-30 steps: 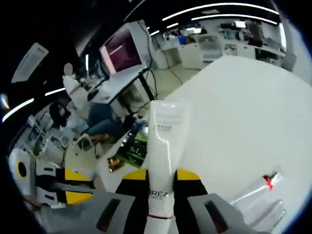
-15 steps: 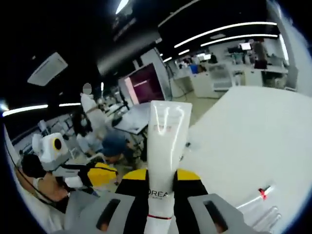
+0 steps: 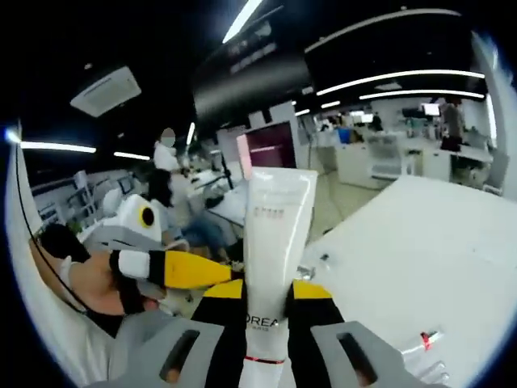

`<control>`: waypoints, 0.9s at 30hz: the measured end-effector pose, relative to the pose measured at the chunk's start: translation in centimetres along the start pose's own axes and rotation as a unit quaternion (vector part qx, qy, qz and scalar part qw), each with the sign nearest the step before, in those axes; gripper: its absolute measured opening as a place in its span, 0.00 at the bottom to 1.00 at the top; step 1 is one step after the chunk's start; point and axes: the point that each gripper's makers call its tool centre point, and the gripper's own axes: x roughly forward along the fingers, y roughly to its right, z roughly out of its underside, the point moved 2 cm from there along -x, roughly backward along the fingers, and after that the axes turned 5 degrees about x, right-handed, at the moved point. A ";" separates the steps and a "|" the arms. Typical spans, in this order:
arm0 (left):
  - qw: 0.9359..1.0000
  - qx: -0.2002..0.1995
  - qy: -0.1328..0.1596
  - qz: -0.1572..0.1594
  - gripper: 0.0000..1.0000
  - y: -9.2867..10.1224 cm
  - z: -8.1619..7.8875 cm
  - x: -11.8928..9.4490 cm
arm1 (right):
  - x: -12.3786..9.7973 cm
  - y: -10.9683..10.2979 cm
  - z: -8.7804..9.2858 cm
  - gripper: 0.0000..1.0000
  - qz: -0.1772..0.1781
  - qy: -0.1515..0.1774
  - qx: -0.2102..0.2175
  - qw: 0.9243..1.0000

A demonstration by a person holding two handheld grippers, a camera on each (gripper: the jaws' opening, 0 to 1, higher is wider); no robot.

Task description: Arrange the skincare products in the storage area until every visible bottle or jar stands upright without overlapping.

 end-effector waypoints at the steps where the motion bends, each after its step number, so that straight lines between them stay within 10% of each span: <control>1: 1.000 -0.005 0.001 0.006 0.30 0.3 0.1 0.1 | 0.0 -0.3 0.2 0.12 -0.001 -0.003 -0.008 1.000; 15: 0.999 -0.018 -0.021 0.041 0.17 1.6 1.6 -0.1 | -0.3 -3.0 1.9 0.15 0.000 -0.028 -0.091 0.995; 27: 0.995 0.095 -0.027 0.026 0.08 2.5 1.8 -0.8 | -0.7 -3.5 2.2 0.28 -0.021 -0.023 -0.080 0.996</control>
